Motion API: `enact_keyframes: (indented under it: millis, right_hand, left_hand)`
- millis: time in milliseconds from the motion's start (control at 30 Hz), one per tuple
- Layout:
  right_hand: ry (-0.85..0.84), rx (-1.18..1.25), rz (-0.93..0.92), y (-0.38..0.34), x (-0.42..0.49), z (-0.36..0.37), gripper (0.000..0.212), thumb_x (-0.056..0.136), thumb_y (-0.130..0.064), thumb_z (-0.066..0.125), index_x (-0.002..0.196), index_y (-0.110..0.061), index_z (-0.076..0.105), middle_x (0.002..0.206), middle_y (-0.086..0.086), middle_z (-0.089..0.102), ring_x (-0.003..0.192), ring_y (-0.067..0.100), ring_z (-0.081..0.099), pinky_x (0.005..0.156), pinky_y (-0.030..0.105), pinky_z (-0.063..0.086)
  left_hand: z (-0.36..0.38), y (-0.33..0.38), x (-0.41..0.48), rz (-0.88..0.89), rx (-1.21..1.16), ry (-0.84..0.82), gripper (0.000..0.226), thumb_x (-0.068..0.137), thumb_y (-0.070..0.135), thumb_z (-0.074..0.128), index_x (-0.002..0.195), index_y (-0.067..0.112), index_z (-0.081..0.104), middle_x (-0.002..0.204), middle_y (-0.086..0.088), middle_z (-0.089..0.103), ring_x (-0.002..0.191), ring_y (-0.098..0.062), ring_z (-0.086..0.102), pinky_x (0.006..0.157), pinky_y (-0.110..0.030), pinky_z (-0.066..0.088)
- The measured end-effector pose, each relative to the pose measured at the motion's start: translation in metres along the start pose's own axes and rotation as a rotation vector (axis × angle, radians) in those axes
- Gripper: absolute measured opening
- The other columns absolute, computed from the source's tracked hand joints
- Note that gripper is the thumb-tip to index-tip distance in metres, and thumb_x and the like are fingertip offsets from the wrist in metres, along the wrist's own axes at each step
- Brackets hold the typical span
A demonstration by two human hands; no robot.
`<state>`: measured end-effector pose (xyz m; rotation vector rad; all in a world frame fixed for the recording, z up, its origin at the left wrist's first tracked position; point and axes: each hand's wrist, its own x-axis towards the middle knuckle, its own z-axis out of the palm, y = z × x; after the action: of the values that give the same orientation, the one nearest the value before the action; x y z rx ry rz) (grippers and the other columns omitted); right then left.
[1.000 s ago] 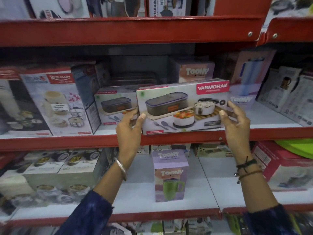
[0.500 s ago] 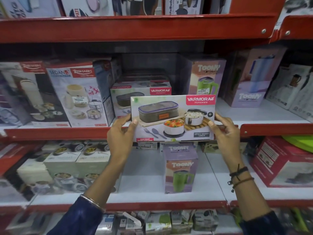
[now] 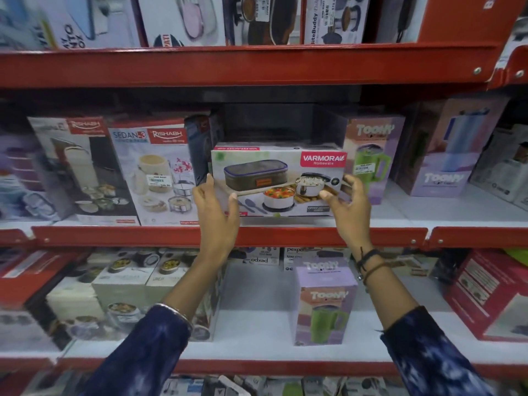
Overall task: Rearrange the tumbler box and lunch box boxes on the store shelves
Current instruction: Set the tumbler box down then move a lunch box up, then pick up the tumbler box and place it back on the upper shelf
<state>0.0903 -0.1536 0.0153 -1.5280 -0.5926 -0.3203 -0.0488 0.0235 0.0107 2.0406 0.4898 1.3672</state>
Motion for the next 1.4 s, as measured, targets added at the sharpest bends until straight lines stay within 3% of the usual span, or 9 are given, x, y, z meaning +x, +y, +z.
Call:
enact_keyframes:
  millis: [133, 233, 400, 567, 767, 900, 1033, 1267, 1400]
  right_hand:
    - [-0.054, -0.018, 0.042, 0.018, 0.002, 0.021, 0.047, 0.08, -0.013, 0.07, 0.121, -0.015, 0.047, 0.12, 0.002, 0.059, 0.113, 0.019, 0.057, 0.099, 0.041, 0.05]
    - [-0.061, -0.075, 0.062, 0.028, 0.001, 0.031, 0.049, 0.078, -0.027, 0.071, 0.119, -0.025, 0.045, 0.124, 0.007, 0.059, 0.116, 0.023, 0.055, 0.099, 0.051, 0.047]
    - [-0.053, -0.154, 0.037, 0.029, 0.0, 0.038, 0.055, 0.078, -0.028, 0.072, 0.123, -0.023, 0.041, 0.127, 0.007, 0.054, 0.117, 0.024, 0.053, 0.1, 0.047, 0.047]
    - [-0.094, -0.359, -0.02, 0.037, -0.006, 0.047, 0.06, 0.082, -0.029, 0.068, 0.13, -0.011, 0.037, 0.133, 0.01, 0.044, 0.118, 0.021, 0.046, 0.089, 0.026, 0.039]
    - [-0.086, -0.456, -0.065, 0.041, -0.001, 0.049, 0.042, 0.085, -0.024, 0.065, 0.115, -0.009, 0.039, 0.115, 0.011, 0.046, 0.103, 0.024, 0.049, 0.075, 0.031, 0.043]
    - [-0.118, -0.481, -0.024, 0.04, -0.001, 0.046, 0.042, 0.084, -0.031, 0.065, 0.109, -0.011, 0.038, 0.113, 0.01, 0.047, 0.101, 0.027, 0.052, 0.072, 0.036, 0.047]
    - [-0.118, -0.405, -0.008, 0.037, -0.013, 0.035, 0.057, 0.083, -0.034, 0.066, 0.126, -0.01, 0.038, 0.131, 0.012, 0.043, 0.119, 0.025, 0.045, 0.092, 0.033, 0.041]
    - [0.048, -0.067, 0.044, 0.053, -0.079, -0.023, 0.028, 0.088, -0.023, 0.06, 0.113, -0.019, 0.049, 0.115, 0.004, 0.056, 0.106, 0.017, 0.055, 0.094, 0.026, 0.044]
    - [0.087, -0.065, 0.235, 0.094, -0.115, -0.055, 0.024, 0.091, -0.022, 0.056, 0.114, -0.016, 0.051, 0.118, 0.01, 0.057, 0.102, 0.02, 0.054, 0.086, 0.028, 0.045]
  left_hand:
    - [0.011, -0.03, 0.002, -0.042, -0.007, -0.032, 0.057, 0.096, 0.022, 0.044, 0.143, 0.002, 0.018, 0.13, -0.018, 0.03, 0.112, -0.014, 0.033, 0.107, -0.022, 0.027]
    - [0.018, -0.049, -0.001, -0.074, -0.024, -0.048, 0.056, 0.097, 0.028, 0.039, 0.144, 0.005, 0.017, 0.14, -0.015, 0.02, 0.128, -0.018, 0.026, 0.115, -0.043, 0.027]
    - [0.024, -0.058, -0.005, 0.047, 0.007, -0.049, 0.063, 0.096, 0.03, 0.035, 0.147, 0.016, 0.001, 0.151, -0.019, -0.002, 0.143, -0.019, 0.001, 0.119, -0.039, 0.009]
    - [0.029, -0.073, -0.003, 0.151, 0.149, -0.14, 0.065, 0.096, 0.045, 0.02, 0.147, 0.017, -0.007, 0.155, -0.01, -0.017, 0.143, -0.011, -0.022, 0.117, -0.03, -0.008]
    - [0.032, -0.078, -0.007, 0.149, 0.268, -0.174, 0.075, 0.092, 0.059, 0.012, 0.147, 0.012, -0.007, 0.153, -0.004, -0.025, 0.142, -0.013, -0.025, 0.116, -0.025, -0.011]
    - [0.035, -0.081, -0.013, 0.121, 0.34, -0.173, 0.071, 0.093, 0.052, 0.02, 0.147, 0.01, 0.001, 0.157, -0.013, -0.012, 0.145, -0.023, -0.011, 0.118, -0.04, 0.004]
    - [0.037, -0.066, -0.035, 0.078, 0.19, -0.166, 0.058, 0.093, 0.047, 0.029, 0.14, 0.013, 0.029, 0.154, -0.013, 0.01, 0.145, -0.025, 0.004, 0.117, -0.046, 0.013]
    - [0.054, -0.048, -0.107, 0.13, -0.074, -0.224, 0.029, 0.093, 0.028, 0.04, 0.113, 0.011, 0.05, 0.134, -0.013, 0.037, 0.133, -0.017, 0.026, 0.112, -0.013, 0.015]
    - [0.076, -0.057, -0.152, -0.051, -0.125, -0.345, 0.03, 0.095, 0.035, 0.036, 0.114, 0.013, 0.045, 0.125, -0.007, 0.038, 0.121, -0.013, 0.033, 0.108, -0.029, 0.029]
